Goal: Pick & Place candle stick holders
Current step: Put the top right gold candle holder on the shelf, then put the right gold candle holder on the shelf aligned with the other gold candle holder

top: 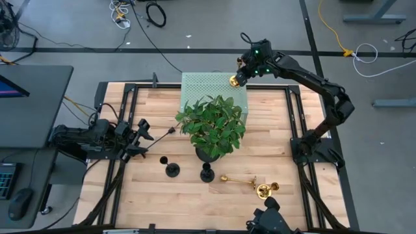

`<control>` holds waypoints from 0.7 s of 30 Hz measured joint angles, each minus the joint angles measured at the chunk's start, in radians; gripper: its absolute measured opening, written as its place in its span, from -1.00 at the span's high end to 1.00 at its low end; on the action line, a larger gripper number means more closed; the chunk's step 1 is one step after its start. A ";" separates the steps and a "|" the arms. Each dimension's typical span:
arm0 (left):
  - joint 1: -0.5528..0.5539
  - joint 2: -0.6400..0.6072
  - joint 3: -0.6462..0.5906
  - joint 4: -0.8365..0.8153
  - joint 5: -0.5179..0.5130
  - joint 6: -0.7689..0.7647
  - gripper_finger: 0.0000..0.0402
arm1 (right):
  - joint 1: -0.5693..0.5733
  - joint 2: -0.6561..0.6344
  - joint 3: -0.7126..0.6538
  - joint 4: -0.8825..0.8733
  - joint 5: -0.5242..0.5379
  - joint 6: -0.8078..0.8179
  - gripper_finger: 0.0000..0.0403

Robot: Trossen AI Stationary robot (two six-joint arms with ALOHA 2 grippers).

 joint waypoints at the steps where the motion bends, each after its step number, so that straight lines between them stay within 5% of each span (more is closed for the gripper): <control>1: 0.000 0.000 0.000 0.000 0.000 0.000 -0.13 | 0.000 0.000 0.000 0.003 0.000 0.000 0.66; 11: 0.000 0.000 0.000 0.000 0.000 -0.001 -0.13 | 0.000 0.000 0.000 0.002 -0.007 -0.001 0.51; 21: 0.000 0.000 0.000 0.000 0.000 0.000 -0.13 | 0.000 -0.021 0.000 -0.021 -0.006 -0.029 0.14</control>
